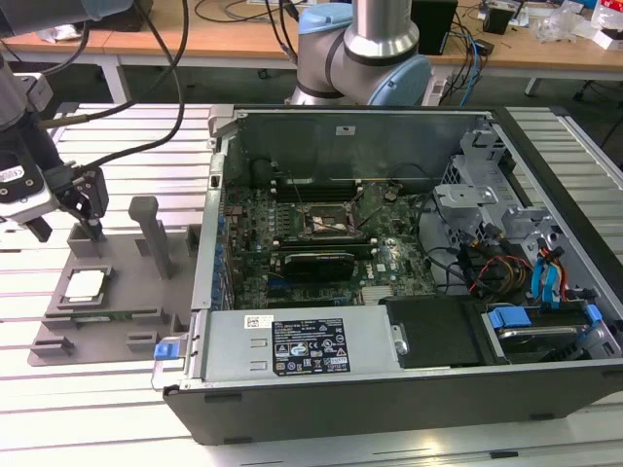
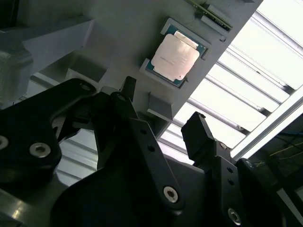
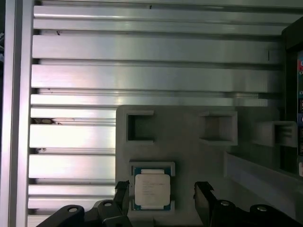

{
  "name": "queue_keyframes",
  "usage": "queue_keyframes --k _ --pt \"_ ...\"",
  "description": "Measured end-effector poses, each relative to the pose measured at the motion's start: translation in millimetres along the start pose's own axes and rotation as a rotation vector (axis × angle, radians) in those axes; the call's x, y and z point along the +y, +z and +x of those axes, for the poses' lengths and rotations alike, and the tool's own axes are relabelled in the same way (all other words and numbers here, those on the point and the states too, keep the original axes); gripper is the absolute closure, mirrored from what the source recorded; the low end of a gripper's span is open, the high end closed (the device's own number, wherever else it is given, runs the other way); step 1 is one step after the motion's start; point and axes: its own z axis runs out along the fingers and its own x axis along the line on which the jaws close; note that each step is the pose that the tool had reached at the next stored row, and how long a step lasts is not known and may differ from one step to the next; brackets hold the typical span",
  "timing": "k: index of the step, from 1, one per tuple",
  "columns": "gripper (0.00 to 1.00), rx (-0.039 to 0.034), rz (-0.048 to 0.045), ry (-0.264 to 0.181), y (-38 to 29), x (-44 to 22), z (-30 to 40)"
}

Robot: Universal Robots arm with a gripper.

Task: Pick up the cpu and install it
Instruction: 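Pick up the cpu and move it towards the insertion slot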

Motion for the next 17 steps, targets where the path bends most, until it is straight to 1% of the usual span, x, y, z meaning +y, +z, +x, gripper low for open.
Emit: queue_keyframes --k 15,17 --pt "0.34 0.0 0.0 0.0 12.2 -0.3 0.2" --pt "0.34 0.0 0.0 0.0 14.9 -0.4 0.3"
